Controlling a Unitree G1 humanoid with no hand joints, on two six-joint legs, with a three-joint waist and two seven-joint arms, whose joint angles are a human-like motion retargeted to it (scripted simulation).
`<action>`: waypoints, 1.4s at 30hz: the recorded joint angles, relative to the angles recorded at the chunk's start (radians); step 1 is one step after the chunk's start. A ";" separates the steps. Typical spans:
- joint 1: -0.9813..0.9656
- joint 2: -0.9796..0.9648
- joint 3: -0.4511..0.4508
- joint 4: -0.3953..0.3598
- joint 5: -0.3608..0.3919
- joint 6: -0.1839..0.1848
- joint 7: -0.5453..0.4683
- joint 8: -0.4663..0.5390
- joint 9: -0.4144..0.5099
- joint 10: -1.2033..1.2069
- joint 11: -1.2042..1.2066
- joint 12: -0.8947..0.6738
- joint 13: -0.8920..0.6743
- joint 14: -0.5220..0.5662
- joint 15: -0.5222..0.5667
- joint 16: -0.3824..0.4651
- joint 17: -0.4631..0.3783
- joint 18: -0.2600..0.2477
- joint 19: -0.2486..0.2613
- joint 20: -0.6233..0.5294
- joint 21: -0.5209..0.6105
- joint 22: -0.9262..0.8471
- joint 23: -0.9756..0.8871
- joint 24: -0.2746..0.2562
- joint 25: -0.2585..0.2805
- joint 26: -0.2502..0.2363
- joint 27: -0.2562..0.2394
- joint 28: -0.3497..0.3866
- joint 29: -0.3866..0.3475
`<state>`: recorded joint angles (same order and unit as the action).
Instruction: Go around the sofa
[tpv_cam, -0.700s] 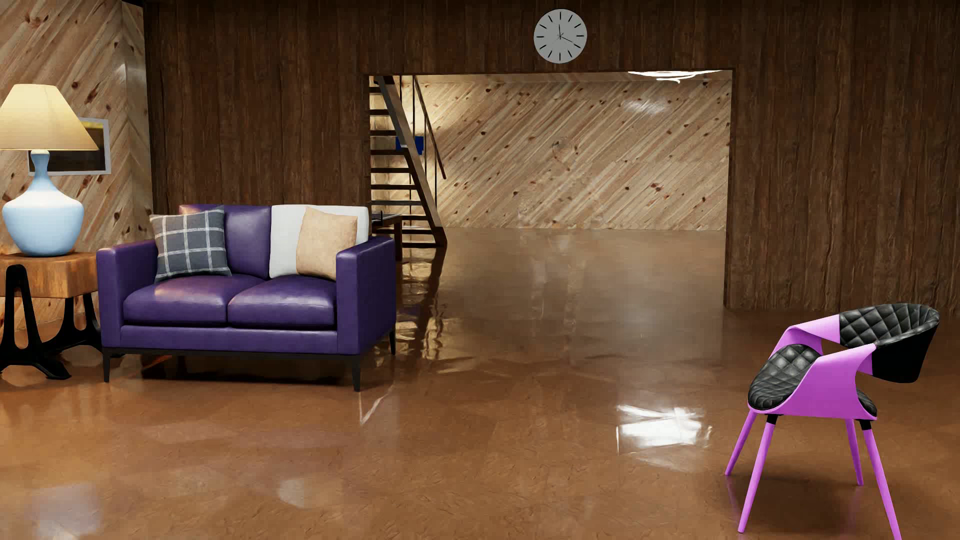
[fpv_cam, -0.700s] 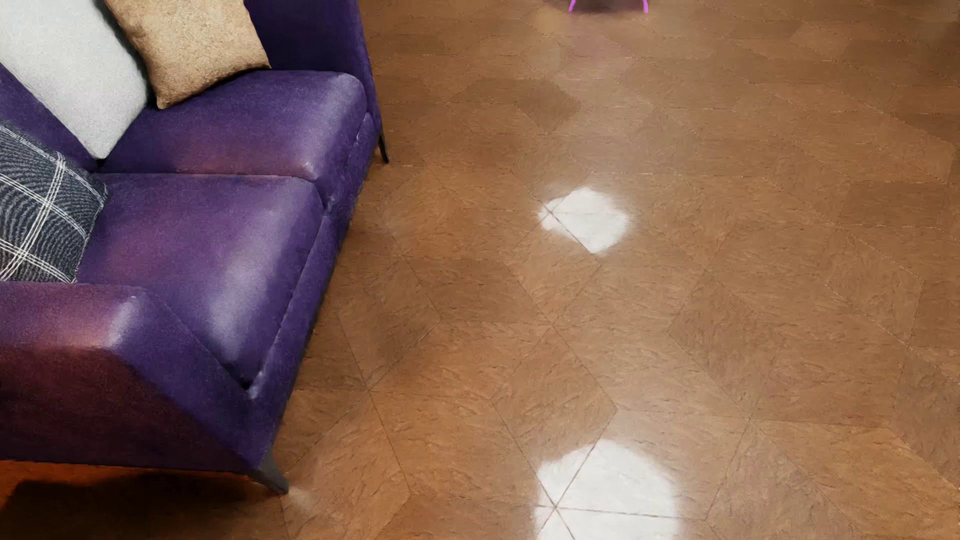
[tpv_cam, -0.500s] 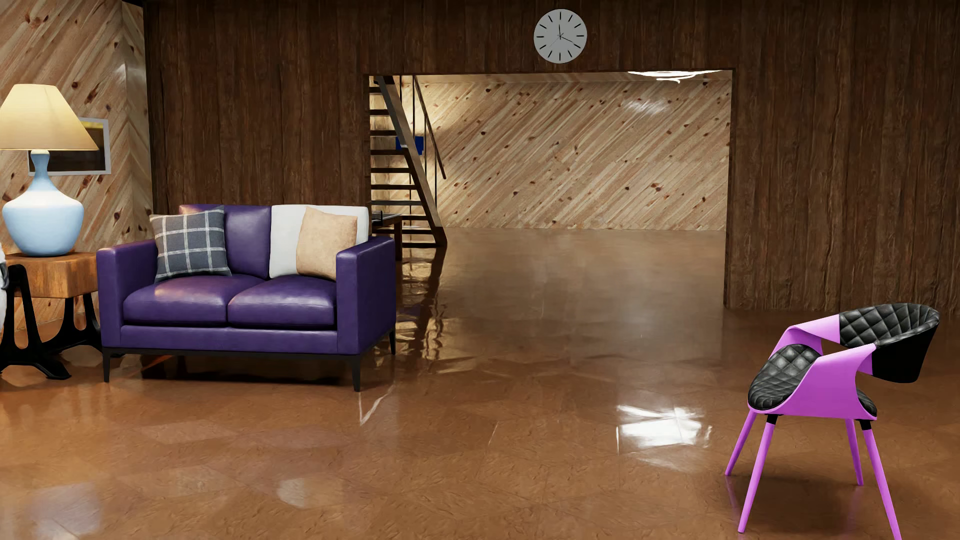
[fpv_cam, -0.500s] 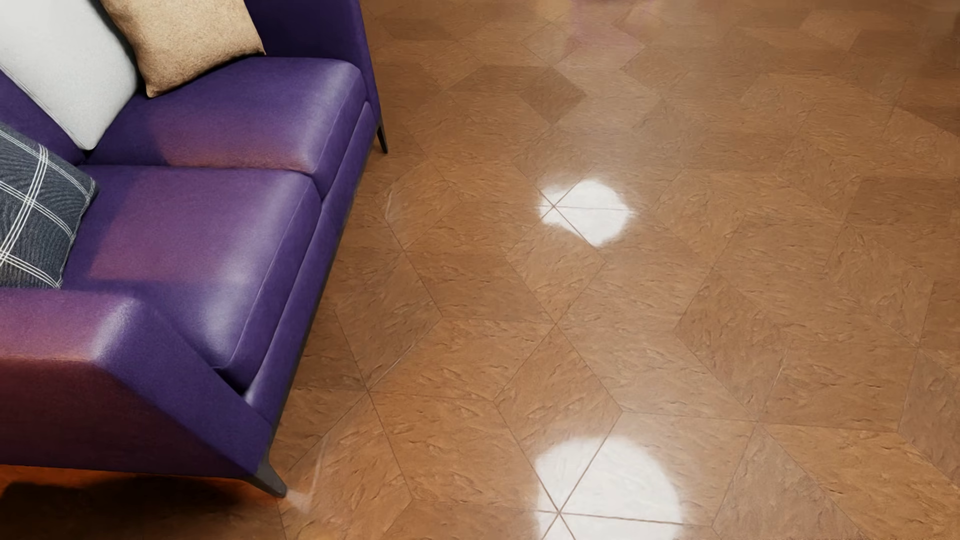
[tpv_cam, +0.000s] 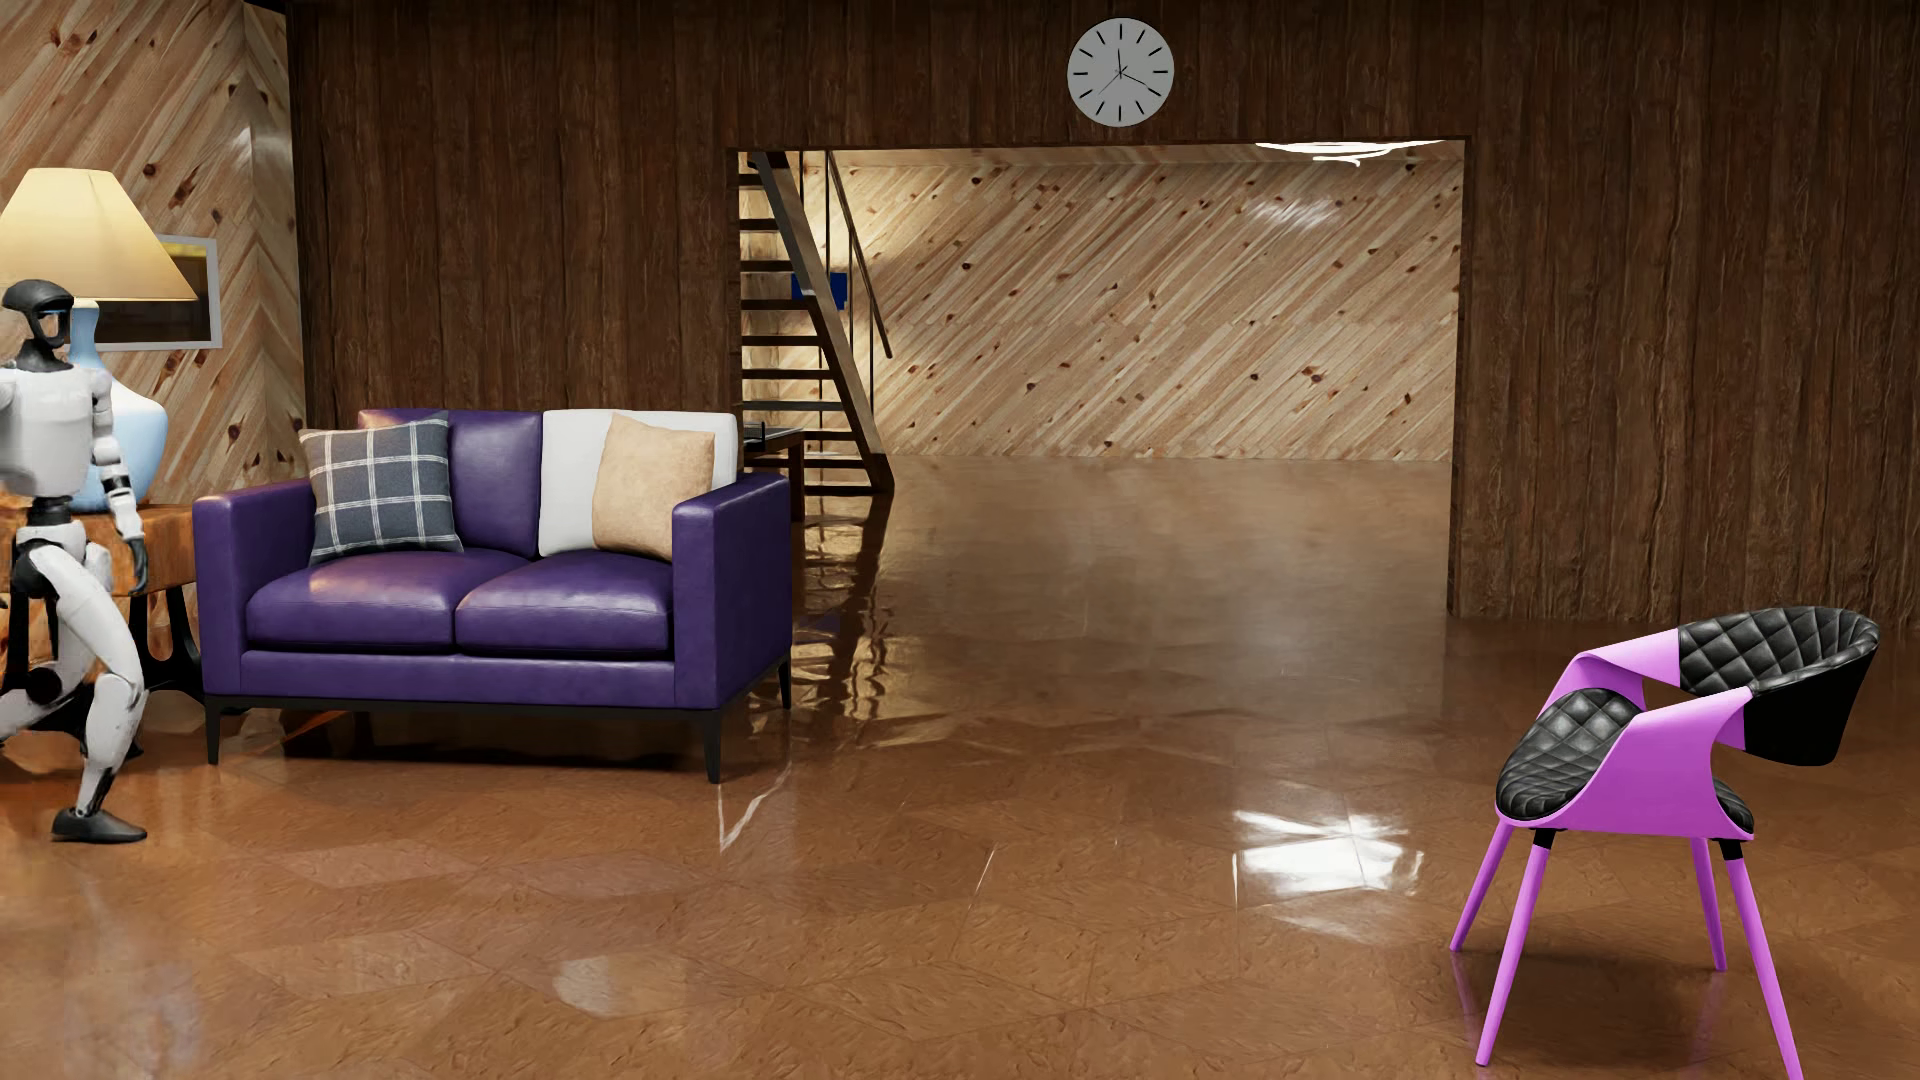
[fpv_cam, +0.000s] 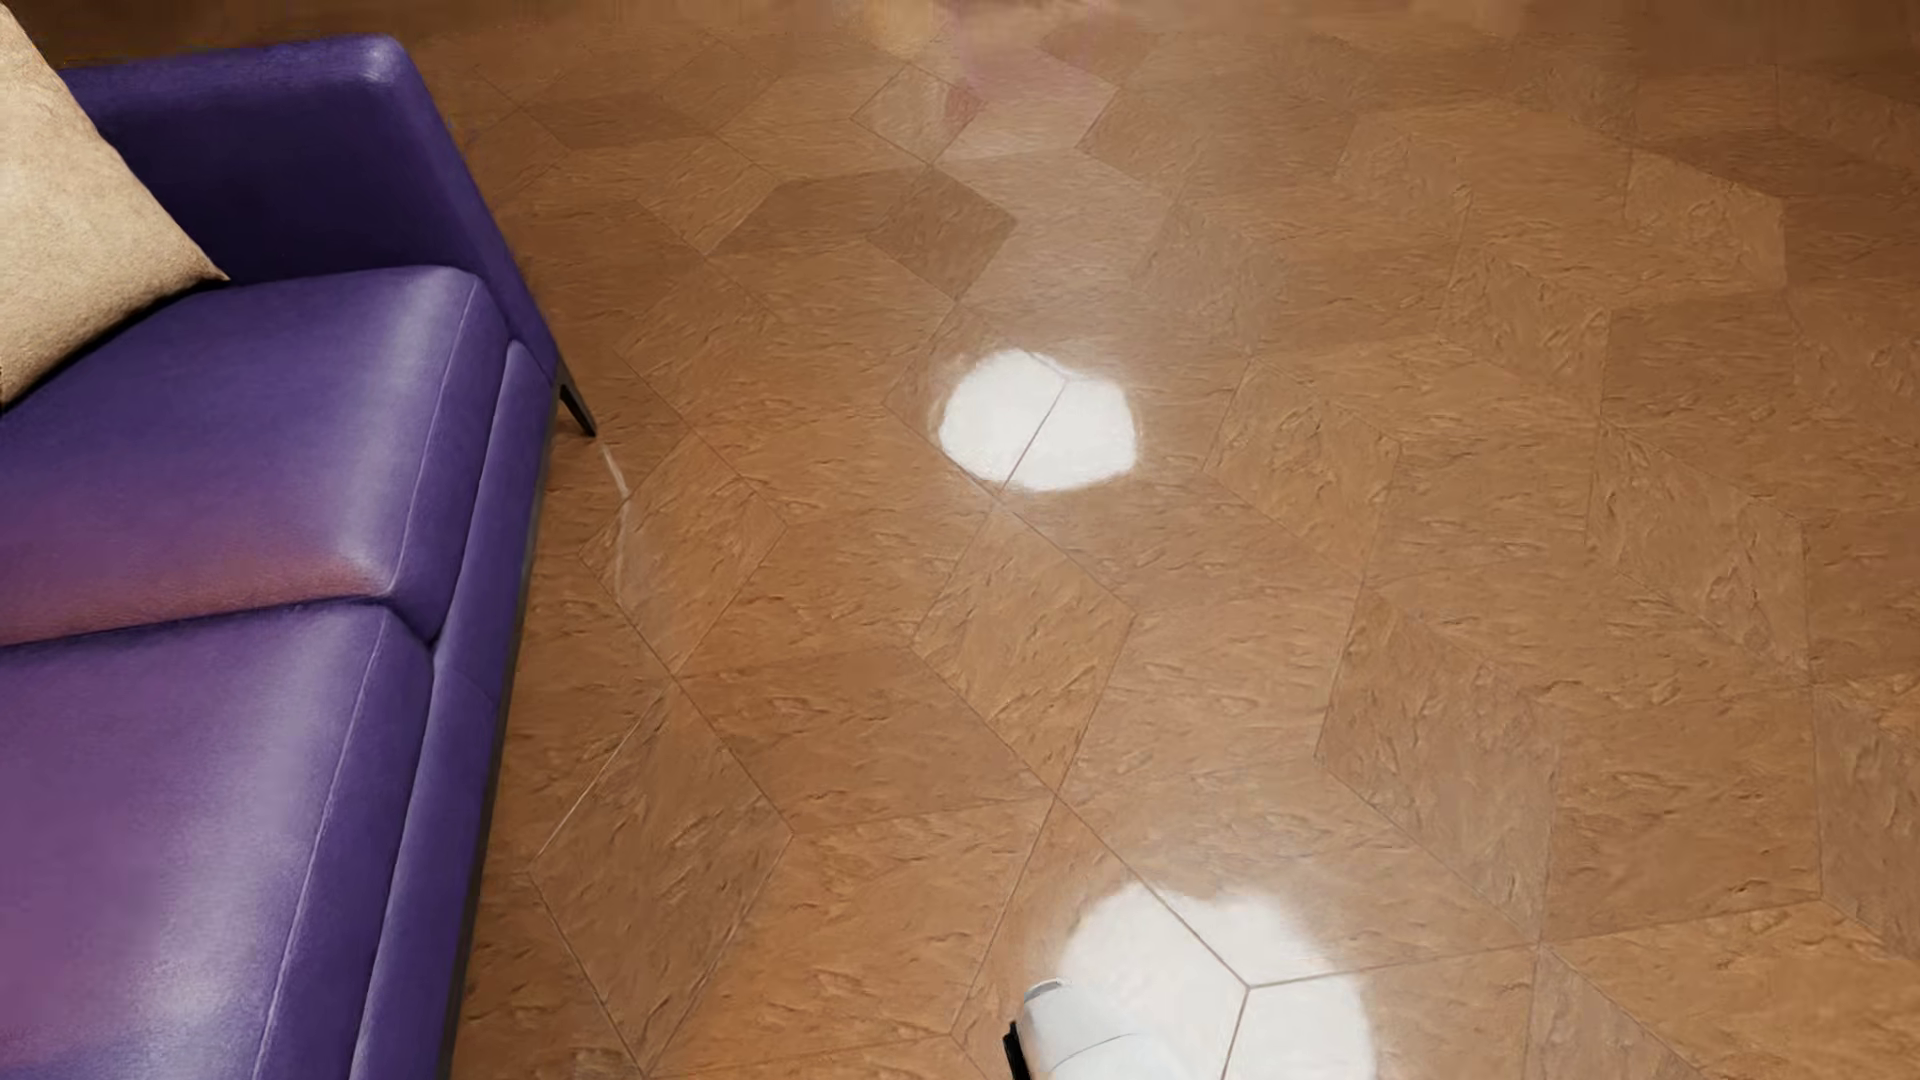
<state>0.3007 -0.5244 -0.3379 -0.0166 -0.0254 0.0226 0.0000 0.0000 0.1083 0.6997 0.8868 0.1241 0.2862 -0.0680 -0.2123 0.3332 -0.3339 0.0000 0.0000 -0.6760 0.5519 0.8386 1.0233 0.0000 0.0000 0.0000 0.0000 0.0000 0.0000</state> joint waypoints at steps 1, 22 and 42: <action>-0.079 0.055 0.056 0.004 0.030 0.000 0.000 0.000 0.011 0.181 -0.007 0.013 -0.012 0.126 -0.035 0.008 0.006 0.000 0.000 -0.043 -0.022 0.009 -0.005 0.000 0.000 0.000 0.000 0.000 0.000; -0.283 0.311 0.217 -0.154 -0.103 -0.101 0.000 0.000 0.020 -0.166 0.345 0.054 0.026 -0.070 -0.101 0.064 0.013 0.000 0.000 -0.112 -0.052 0.001 -0.115 0.000 0.000 0.000 0.000 0.000 0.000; -0.676 0.794 0.402 -0.036 0.034 -0.042 0.000 0.000 -0.045 -0.565 -0.378 0.200 -0.070 0.185 -0.175 0.032 -0.065 0.000 0.000 -0.056 -0.173 0.106 -0.306 0.000 0.000 0.000 0.000 0.000 0.000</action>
<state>-0.3754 0.2698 0.0646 -0.0523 0.0084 -0.0191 0.0000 0.0000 0.0629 0.1348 0.5086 0.3242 0.2159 0.1168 -0.3875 0.3654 -0.3991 0.0000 0.0000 -0.7322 0.3793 0.9441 0.7168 0.0000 0.0000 0.0000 0.0000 0.0000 0.0000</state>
